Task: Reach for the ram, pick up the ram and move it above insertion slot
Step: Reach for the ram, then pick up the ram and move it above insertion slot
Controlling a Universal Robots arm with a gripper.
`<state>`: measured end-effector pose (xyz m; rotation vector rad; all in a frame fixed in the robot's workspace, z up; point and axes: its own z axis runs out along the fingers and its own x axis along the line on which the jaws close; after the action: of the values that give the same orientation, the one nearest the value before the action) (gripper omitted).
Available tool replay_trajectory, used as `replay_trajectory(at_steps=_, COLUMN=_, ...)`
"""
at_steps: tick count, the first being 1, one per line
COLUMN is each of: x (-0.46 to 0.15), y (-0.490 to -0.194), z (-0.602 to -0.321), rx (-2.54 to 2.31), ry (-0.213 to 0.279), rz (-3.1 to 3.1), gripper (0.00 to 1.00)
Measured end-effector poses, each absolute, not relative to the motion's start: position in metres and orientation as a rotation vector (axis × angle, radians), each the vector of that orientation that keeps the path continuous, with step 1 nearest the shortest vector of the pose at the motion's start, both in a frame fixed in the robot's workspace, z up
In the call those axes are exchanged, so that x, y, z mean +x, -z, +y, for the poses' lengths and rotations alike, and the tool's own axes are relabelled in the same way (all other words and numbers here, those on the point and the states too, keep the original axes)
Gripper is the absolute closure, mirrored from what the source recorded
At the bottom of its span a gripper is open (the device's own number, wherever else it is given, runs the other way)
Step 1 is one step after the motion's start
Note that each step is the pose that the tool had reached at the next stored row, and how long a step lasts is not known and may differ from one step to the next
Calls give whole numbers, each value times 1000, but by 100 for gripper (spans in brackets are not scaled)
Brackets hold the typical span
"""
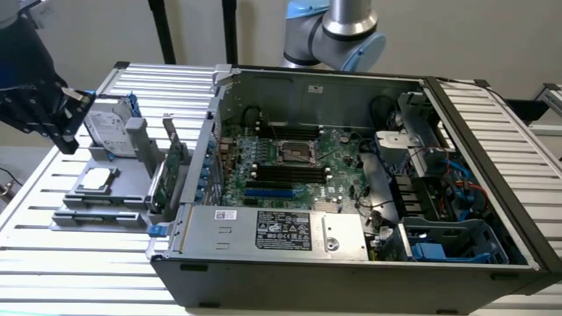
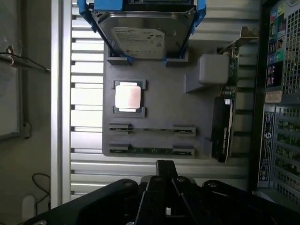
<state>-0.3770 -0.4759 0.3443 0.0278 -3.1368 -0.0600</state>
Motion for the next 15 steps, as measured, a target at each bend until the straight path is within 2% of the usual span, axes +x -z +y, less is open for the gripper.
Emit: replay_trajectory(at_steps=15, x=-376, y=-342, z=-477, rx=317, ry=59, rz=-3115, gripper=90)
